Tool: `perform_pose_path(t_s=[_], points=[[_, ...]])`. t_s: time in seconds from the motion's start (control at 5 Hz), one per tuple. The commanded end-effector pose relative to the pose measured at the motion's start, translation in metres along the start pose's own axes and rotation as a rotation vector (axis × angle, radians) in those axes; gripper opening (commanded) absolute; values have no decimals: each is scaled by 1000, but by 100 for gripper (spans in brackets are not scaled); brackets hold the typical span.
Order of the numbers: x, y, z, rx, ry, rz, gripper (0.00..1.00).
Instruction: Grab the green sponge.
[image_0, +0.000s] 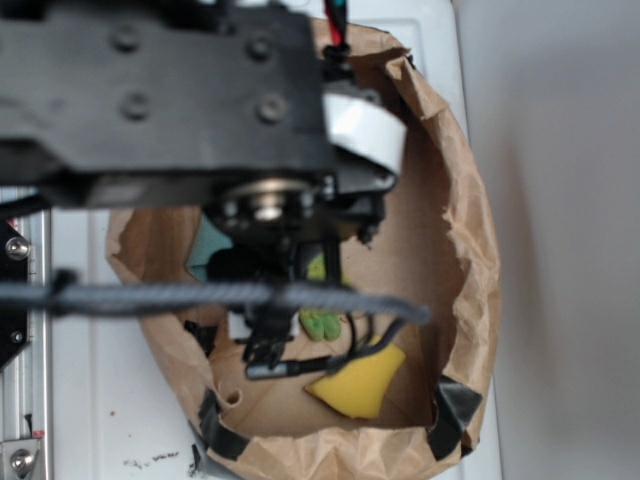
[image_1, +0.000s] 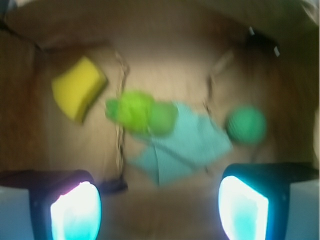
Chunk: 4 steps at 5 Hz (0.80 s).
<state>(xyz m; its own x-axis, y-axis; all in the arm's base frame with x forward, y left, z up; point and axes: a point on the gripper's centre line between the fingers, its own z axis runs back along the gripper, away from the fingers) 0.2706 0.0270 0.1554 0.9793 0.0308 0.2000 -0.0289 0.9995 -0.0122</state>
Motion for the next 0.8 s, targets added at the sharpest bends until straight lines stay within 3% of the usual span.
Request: perform_pose_path(t_s=[0.0, 0.2, 0.6], points=[[-1, -14, -25, -45, -145, 93, 100], [13, -34, -41, -76, -127, 177, 100], [40, -51, -59, -95, -50, 346, 100]])
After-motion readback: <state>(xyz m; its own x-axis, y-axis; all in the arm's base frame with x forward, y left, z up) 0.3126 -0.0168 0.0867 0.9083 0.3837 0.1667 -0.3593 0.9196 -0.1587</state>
